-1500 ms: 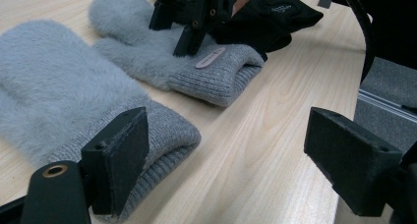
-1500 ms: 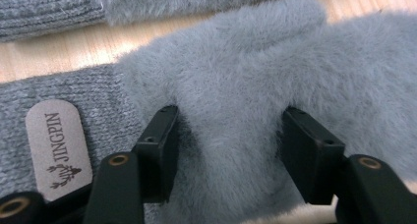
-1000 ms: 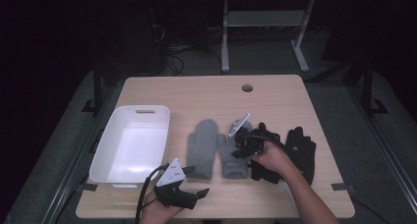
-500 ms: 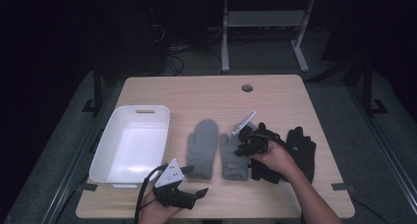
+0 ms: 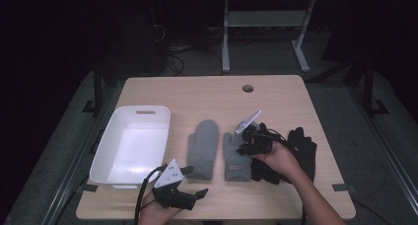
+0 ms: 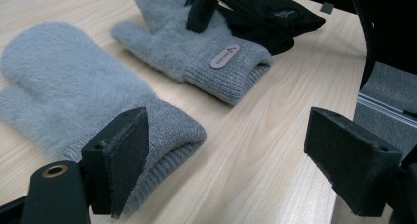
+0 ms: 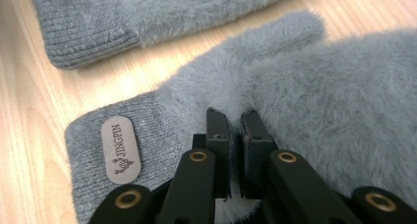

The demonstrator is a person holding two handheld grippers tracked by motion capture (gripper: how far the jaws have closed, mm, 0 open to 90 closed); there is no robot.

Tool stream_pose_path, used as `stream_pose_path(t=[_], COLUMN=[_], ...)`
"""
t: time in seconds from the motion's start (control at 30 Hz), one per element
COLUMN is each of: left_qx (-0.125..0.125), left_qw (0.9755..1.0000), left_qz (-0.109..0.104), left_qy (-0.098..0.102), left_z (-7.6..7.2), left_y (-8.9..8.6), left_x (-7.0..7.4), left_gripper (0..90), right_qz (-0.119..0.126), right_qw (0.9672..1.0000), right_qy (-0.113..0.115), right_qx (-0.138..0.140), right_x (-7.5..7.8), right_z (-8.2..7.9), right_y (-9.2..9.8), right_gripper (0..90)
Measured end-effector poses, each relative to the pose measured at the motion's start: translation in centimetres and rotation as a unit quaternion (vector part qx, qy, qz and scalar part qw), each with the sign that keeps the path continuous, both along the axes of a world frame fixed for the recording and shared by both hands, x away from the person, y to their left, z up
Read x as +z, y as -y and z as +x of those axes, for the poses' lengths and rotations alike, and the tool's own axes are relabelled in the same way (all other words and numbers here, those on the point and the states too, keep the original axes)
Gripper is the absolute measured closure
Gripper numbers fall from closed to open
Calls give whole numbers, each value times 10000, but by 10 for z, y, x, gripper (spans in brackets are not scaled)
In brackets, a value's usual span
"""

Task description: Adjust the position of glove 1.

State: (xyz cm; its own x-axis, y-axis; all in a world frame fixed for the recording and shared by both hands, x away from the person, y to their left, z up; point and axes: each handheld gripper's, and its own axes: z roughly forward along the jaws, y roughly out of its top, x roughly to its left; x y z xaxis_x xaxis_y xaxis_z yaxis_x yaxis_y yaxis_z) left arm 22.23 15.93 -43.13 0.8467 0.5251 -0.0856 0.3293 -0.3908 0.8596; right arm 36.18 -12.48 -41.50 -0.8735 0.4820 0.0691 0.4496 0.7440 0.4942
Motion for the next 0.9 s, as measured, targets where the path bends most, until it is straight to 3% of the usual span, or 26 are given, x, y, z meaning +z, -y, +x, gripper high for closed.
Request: stream_pose_path(t=[0.3, 0.9], left_qx=[8, 145], left_qw=[10000, 9996], left_qz=[-14, -219], left_qy=[33, 133], left_z=[-1, -3], left_y=[-1, -6], left_x=[1, 7], left_gripper=[168, 168], right_qz=[44, 608], right_qw=[9999, 9981], right_qy=[125, 89], right_qx=[-29, -104], right_x=[15, 55], right_z=[0, -3], right_y=[-3, -19], right_gripper=[868, 871])
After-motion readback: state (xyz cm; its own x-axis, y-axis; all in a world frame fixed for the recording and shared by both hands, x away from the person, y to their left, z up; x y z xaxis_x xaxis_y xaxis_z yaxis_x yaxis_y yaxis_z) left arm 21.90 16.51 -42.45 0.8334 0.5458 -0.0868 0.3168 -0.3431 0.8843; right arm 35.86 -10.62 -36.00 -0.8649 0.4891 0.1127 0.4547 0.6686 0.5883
